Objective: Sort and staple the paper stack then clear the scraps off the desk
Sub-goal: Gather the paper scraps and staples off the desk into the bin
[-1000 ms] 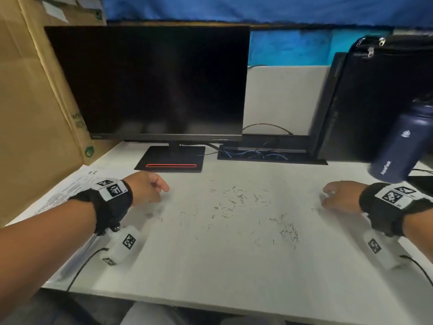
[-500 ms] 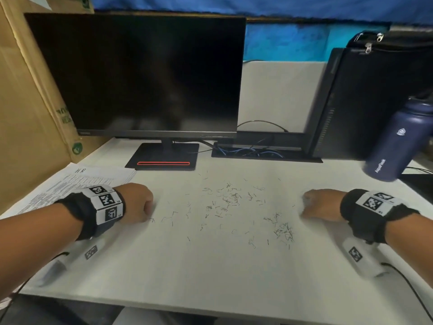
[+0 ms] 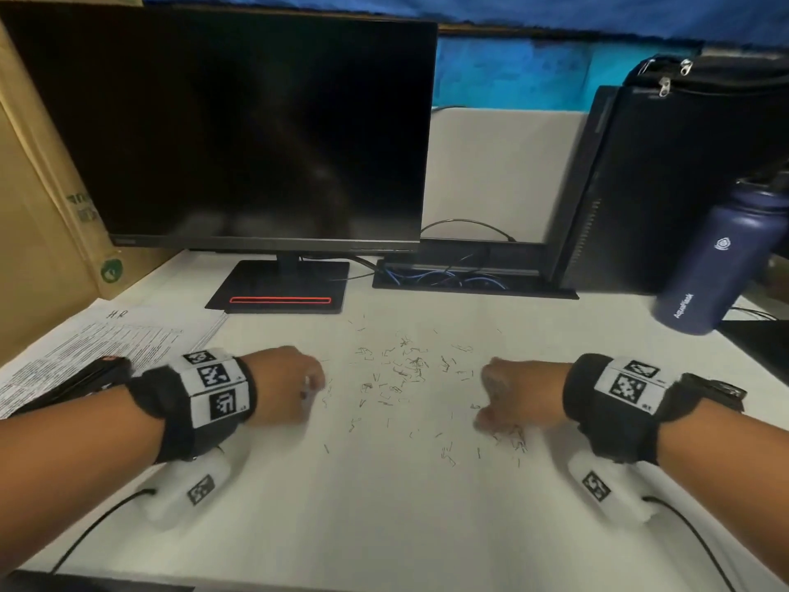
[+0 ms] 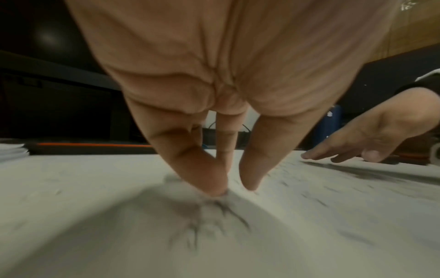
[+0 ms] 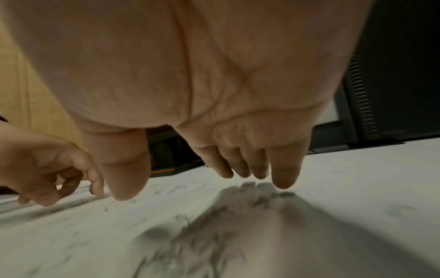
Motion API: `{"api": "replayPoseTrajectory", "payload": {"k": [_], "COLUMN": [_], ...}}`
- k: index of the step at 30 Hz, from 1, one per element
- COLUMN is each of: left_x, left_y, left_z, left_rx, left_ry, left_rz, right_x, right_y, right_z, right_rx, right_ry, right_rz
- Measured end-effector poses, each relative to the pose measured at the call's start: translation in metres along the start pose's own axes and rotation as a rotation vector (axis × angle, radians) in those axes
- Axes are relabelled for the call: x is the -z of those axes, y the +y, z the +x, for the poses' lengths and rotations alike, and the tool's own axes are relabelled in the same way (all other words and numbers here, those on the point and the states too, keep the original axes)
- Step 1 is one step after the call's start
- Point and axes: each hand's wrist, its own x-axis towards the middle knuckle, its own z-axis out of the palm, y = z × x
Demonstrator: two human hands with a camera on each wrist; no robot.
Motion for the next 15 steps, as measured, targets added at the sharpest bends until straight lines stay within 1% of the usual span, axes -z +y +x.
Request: {"api": "replayPoseTrajectory", "payload": {"k": [2,4,6,8,10,12,15], "left_x": [0.013,0.027,0.037,0.04,0.04,0.038,0.028], "left_y": [0.001,0.001,0.006,0.019,0.037,0.058,0.076], "left_z": [0.017,0.042,0.066,0.085,0.094,0.094,0.092], "left_rx": [0.016,0.042,0.039,0.025,0.005,-0.067,-0.21], "left_ry": [0.057,0.126,0.153,0.128,0.068,0.024,-0.035], "left_rz": [-0.029,-0.029,-0.076,-0.083,-0.048,0.012,0.147], "right_x": [0.012,0.025,0.034,0.036,0.035,0.031,0.027], "right_y": [-0.006,-0.003,0.0,-0.001,-0.009,-0.025,-0.044], "right_z": [0.013,0.031,0.046,0.055,0.06,0.057,0.051], "right_rx": [0.027,-0.036,-0.114,-0.17,-0.181,-0.123,0.069], "right_ry": [0.054,0.114,0.132,0.118,0.082,0.052,0.0], "right_rz": [0.003,-0.001,-0.013,-0.01,-0.003,0.018,0.047]}}
